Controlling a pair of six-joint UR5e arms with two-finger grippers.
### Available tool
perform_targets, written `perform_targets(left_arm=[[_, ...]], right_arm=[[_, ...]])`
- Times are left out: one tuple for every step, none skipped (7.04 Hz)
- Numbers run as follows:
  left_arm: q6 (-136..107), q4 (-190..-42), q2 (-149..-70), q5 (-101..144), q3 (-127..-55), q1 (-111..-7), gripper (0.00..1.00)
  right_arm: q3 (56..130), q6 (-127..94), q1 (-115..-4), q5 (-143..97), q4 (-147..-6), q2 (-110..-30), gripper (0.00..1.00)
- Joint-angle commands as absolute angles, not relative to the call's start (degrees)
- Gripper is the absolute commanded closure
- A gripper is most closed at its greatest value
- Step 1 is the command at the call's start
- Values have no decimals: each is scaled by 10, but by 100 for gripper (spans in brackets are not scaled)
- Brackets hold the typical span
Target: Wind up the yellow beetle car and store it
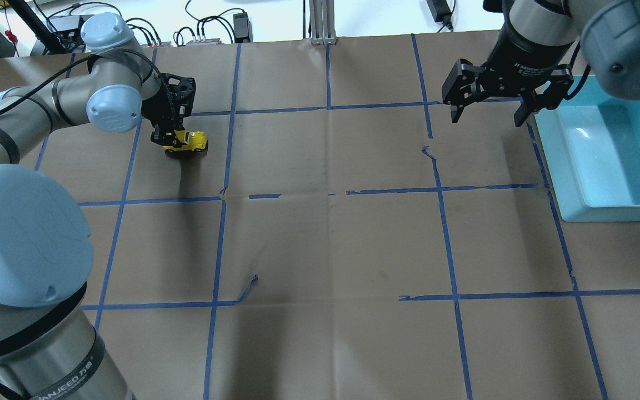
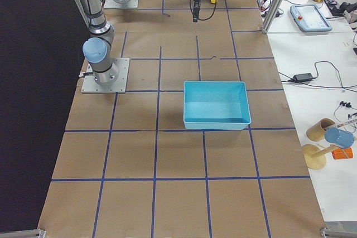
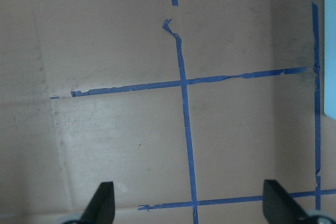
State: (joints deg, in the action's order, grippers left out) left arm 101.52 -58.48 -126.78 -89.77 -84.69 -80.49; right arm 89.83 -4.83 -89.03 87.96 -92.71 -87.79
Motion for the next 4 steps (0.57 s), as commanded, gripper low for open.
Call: perform_targets(left_arm=[[1019, -584, -1273, -898, -847, -802, 100], [1020, -584, -1272, -899, -847, -802, 100], [1022, -584, -1272, -898, -847, -799, 100], [1028, -584, -1272, -897, -848, -790, 100]], right_arm=[[897, -48, -890, 879, -927, -875, 0], [897, -48, -890, 879, -928, -875, 0], [897, -48, -890, 879, -928, -875, 0], [898, -48, -890, 879, -928, -875, 0]])
